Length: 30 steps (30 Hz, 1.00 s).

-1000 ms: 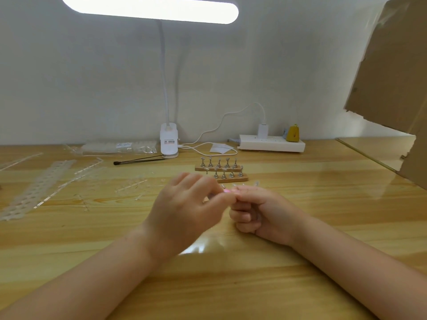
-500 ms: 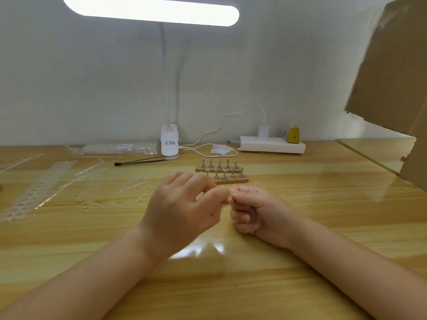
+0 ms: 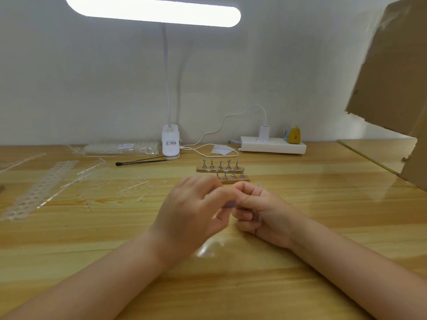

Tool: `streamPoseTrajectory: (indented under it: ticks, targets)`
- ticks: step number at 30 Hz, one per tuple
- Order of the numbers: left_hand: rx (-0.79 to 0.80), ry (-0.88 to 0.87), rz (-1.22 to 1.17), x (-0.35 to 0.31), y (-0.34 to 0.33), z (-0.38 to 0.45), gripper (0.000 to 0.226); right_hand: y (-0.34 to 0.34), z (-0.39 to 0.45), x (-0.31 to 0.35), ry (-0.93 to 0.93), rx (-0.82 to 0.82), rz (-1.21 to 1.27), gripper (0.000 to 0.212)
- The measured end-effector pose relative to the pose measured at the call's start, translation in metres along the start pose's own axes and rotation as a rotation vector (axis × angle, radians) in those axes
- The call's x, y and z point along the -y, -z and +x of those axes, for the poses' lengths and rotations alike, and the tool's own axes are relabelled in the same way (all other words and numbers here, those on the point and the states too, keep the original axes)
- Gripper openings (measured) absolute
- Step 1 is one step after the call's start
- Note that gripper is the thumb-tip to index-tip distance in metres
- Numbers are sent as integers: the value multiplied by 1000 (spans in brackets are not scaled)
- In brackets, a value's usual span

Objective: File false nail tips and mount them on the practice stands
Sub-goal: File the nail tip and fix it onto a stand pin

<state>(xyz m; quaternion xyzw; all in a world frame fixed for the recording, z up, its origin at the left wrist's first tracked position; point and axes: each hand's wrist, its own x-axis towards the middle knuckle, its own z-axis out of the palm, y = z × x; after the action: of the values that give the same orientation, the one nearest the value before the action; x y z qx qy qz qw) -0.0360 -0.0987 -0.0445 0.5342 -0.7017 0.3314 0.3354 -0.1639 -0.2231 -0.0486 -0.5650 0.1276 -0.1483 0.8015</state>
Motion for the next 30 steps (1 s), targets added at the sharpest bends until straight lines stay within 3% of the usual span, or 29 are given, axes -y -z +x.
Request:
streamPoseTrajectory:
  ticks: [3,8,11,13,16,21,30]
  targets:
    - [11,131,-23,14,4,-6,10,0,0,0,11,-12,17,7]
    - [-8,39,-201,1,-2,-2,20,0,-1,-1,33,5,-15,7]
    - [40,134,-153,12,1,-7,16,0,-1,0,41,29,8,6]
    - [-9,174,-168,16,5,-6,18,0,0,-1,49,20,-5,7]
    - [-66,99,-275,5,3,1,22,0,0,-2,53,-3,-9,6]
    - [97,156,-159,10,3,-8,13,-1,-1,1,35,10,16,7]
    - [88,198,-218,11,-2,-12,12,-2,1,3,58,-164,202,15]
